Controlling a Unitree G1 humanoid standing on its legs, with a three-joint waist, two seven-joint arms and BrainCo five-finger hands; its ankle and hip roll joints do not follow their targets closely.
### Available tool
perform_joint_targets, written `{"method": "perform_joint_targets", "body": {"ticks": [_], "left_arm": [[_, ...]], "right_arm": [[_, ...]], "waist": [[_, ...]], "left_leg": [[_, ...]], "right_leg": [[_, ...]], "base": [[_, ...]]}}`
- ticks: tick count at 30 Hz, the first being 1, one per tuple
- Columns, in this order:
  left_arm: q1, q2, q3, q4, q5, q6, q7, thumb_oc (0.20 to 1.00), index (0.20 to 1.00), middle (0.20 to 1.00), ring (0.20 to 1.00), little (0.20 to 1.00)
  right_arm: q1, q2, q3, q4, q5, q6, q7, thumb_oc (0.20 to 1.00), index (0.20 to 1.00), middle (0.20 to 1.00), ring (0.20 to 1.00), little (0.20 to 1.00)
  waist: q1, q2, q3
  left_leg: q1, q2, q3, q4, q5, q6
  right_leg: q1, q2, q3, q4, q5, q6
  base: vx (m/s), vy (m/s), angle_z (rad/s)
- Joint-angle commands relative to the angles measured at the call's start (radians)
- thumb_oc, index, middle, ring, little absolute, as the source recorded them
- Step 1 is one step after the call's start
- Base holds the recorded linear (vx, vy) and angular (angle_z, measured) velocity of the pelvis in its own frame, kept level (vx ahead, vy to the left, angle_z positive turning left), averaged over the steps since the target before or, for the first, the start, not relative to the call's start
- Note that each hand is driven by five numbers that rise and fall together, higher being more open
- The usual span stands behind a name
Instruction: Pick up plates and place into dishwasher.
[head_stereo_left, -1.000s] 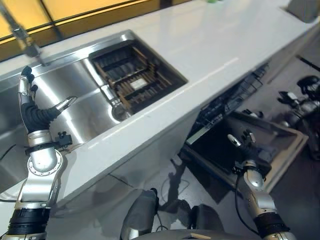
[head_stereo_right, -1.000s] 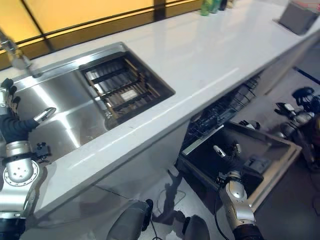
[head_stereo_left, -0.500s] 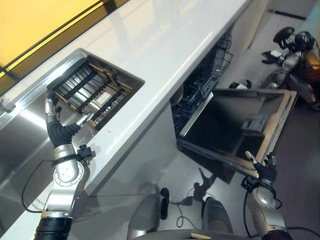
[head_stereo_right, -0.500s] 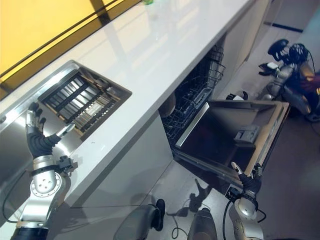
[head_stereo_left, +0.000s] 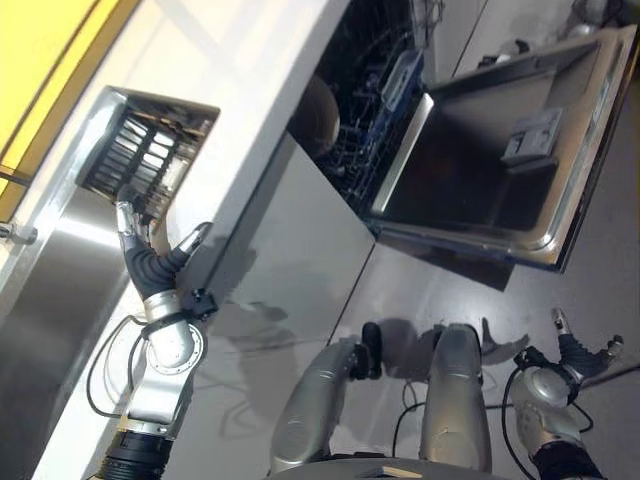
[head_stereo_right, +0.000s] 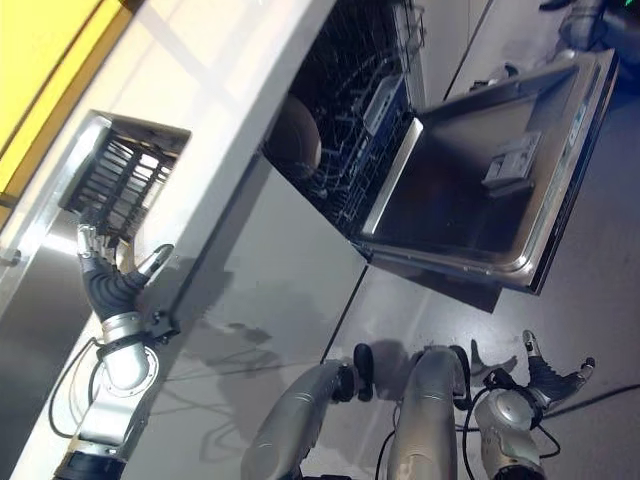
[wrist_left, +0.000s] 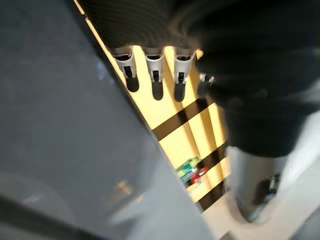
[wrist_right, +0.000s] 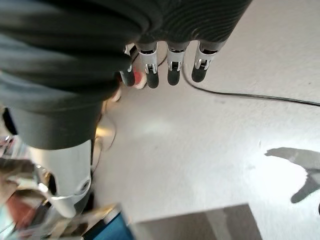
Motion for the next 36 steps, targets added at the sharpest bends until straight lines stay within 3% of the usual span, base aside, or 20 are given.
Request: {"method": "perform_joint_targets", "body": {"ticks": [1,5,8,9,11,13,17,22,29,36], "left_arm": [[-0.023,-0.01,0.002,-0.015,0.027,-0.049,0.031,1.0,1.0,1.0,1.0,1.0],[-0.026,0.001,-0.012,-0.021,0.023,-0.055,0.045,1.0,1.0,1.0,1.0,1.0],[-0.029,0.015,-0.017,-0.03,0.007,-0.052,0.036,1.0,1.0,1.0,1.0,1.0],[-0.033,0.016,-0.021,-0.026,0.007,-0.053,0.033,1.0,1.0,1.0,1.0,1.0],[-0.043,0.025,-0.017,-0.026,-0.004,-0.05,0.02,1.0,1.0,1.0,1.0,1.0],[-0.053,0.032,-0.011,-0.021,-0.012,-0.048,0.009,1.0,1.0,1.0,1.0,1.0],[-0.084,0.054,-0.007,0.007,-0.028,-0.045,-0.002,1.0,1.0,1.0,1.0,1.0],[-0.098,0.071,0.01,0.028,-0.035,-0.052,-0.023,1.0,1.0,1.0,1.0,1.0],[-0.101,0.081,0.04,0.072,-0.047,-0.076,-0.059,1.0,1.0,1.0,1.0,1.0],[-0.082,0.089,0.065,0.096,-0.077,-0.103,-0.107,1.0,1.0,1.0,1.0,1.0]], "right_arm": [[-0.097,-0.013,-0.048,0.022,0.06,-0.113,-0.03,1.0,1.0,1.0,1.0,1.0],[-0.163,-0.029,-0.057,0.046,0.116,-0.162,0.034,1.0,1.0,1.0,1.0,1.0],[-0.227,-0.057,-0.05,0.058,0.178,-0.192,0.173,1.0,1.0,1.0,1.0,1.0],[-0.25,-0.067,-0.047,0.059,0.211,-0.198,0.261,1.0,1.0,1.0,1.0,1.0],[-0.303,-0.092,-0.031,0.069,0.328,-0.165,0.435,1.0,1.0,1.0,1.0,1.0],[-0.345,-0.114,-0.019,0.09,0.381,-0.165,0.537,1.0,1.0,1.0,1.0,1.0],[-0.413,-0.147,0.001,0.128,0.531,-0.068,0.818,1.0,1.0,1.0,1.0,1.0],[-0.443,-0.16,0.051,0.098,0.608,-0.001,1.092,1.0,1.0,1.0,1.0,1.0],[-0.448,-0.16,0.091,-0.044,0.621,0.0,1.243,1.0,1.0,1.0,1.0,1.0],[-0.425,-0.152,0.098,-0.168,0.552,-0.02,1.254,1.0,1.0,1.0,1.0,1.0]], "waist": [[-0.021,0.034,0.049],[-0.013,0.052,0.058],[0.0,0.064,0.058],[0.003,0.068,0.058],[0.011,0.071,0.058],[0.016,0.072,0.058],[0.025,0.063,0.058],[0.041,0.048,0.058],[0.067,0.019,0.039],[0.084,-0.003,0.028]], "left_leg": [[-0.062,-0.012,-0.038,0.152,-0.04,-0.032],[-0.121,-0.035,-0.049,0.215,-0.082,-0.014],[-0.167,-0.05,-0.053,0.259,-0.106,0.001],[-0.182,-0.054,-0.055,0.271,-0.109,0.004],[-0.205,-0.062,-0.057,0.29,-0.113,0.01],[-0.223,-0.065,-0.056,0.303,-0.115,0.015],[-0.257,-0.073,-0.059,0.335,-0.118,0.021],[-0.271,-0.085,-0.072,0.344,-0.11,0.023],[-0.274,-0.097,-0.091,0.333,-0.092,0.022],[-0.243,-0.099,-0.106,0.311,-0.082,0.019]], "right_leg": [[-0.005,0.0,-0.036,0.055,0.004,-0.089],[-0.092,0.004,-0.02,0.133,-0.023,-0.104],[-0.15,0.009,-0.009,0.18,-0.036,-0.113],[-0.167,0.011,-0.006,0.194,-0.039,-0.114],[-0.194,0.012,-0.005,0.213,-0.041,-0.117],[-0.213,0.015,-0.004,0.226,-0.044,-0.12],[-0.24,0.023,-0.01,0.256,-0.047,-0.12],[-0.244,0.029,-0.021,0.268,-0.045,-0.118],[-0.23,0.027,-0.056,0.265,-0.044,-0.113],[-0.182,0.025,-0.079,0.232,-0.035,-0.109]], "base": [[-0.13,0.018,0.05],[-0.07,0.016,0.07],[-0.05,0.012,0.08],[-0.04,0.003,0.06],[-0.04,0.001,0.06],[-0.05,-0.008,0.07],[-0.02,-0.027,0.08],[0.01,-0.03,0.07],[0.02,-0.019,0.04],[0.03,-0.003,0.09]]}}
